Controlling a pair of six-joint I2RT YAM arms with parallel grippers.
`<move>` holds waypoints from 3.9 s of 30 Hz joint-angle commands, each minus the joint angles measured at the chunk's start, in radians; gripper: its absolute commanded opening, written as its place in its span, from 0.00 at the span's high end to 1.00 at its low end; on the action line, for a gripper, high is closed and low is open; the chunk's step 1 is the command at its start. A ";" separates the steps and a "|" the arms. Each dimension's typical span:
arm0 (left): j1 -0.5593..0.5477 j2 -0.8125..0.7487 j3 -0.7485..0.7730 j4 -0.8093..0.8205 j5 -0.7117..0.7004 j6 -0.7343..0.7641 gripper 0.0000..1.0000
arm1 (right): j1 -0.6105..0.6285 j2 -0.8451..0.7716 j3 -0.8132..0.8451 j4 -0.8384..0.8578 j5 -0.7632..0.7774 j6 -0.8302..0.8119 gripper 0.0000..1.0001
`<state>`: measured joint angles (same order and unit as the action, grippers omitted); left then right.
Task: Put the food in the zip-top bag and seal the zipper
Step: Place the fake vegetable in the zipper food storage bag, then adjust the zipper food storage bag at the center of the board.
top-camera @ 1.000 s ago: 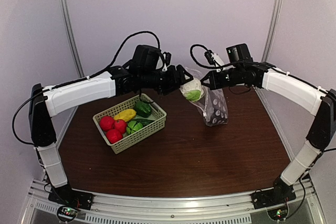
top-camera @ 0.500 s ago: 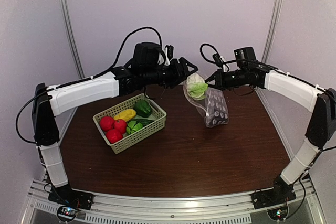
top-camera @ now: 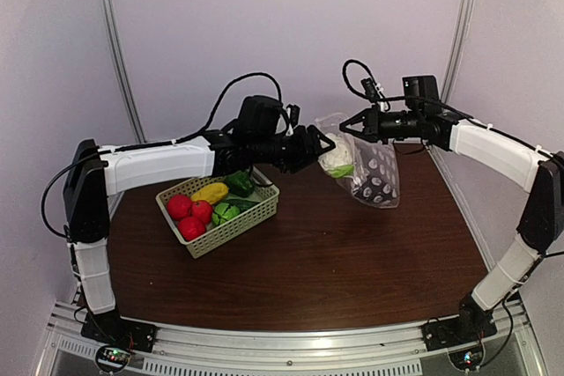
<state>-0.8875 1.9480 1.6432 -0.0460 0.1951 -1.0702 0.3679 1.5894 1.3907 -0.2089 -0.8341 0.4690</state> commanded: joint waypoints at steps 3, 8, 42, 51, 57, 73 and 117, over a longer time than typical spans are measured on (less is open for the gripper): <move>-0.017 0.003 0.009 0.201 0.061 -0.008 0.36 | 0.009 -0.030 0.034 -0.097 0.071 -0.107 1.00; -0.017 0.017 0.025 0.277 0.106 -0.003 0.32 | 0.009 -0.033 0.024 -0.071 0.036 -0.092 1.00; -0.022 -0.142 -0.326 0.203 -0.072 0.138 0.37 | -0.035 -0.101 -0.051 0.077 -0.112 0.008 1.00; -0.001 -0.013 -0.217 0.245 -0.036 0.061 0.42 | -0.035 -0.113 -0.072 0.096 -0.122 0.021 1.00; 0.009 0.029 -0.192 0.325 -0.035 0.053 0.50 | -0.035 -0.115 -0.091 0.103 -0.121 0.022 1.00; 0.025 0.160 -0.048 0.315 0.027 0.026 0.78 | -0.035 -0.119 -0.104 0.121 -0.125 0.022 1.00; -0.064 -0.027 0.079 -0.057 -0.231 0.272 0.69 | -0.072 -0.083 0.209 -0.303 0.403 -0.431 1.00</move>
<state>-0.9688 1.8839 1.6669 -0.0463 -0.0917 -0.8078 0.2966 1.5177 1.5925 -0.4908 -0.5392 0.1173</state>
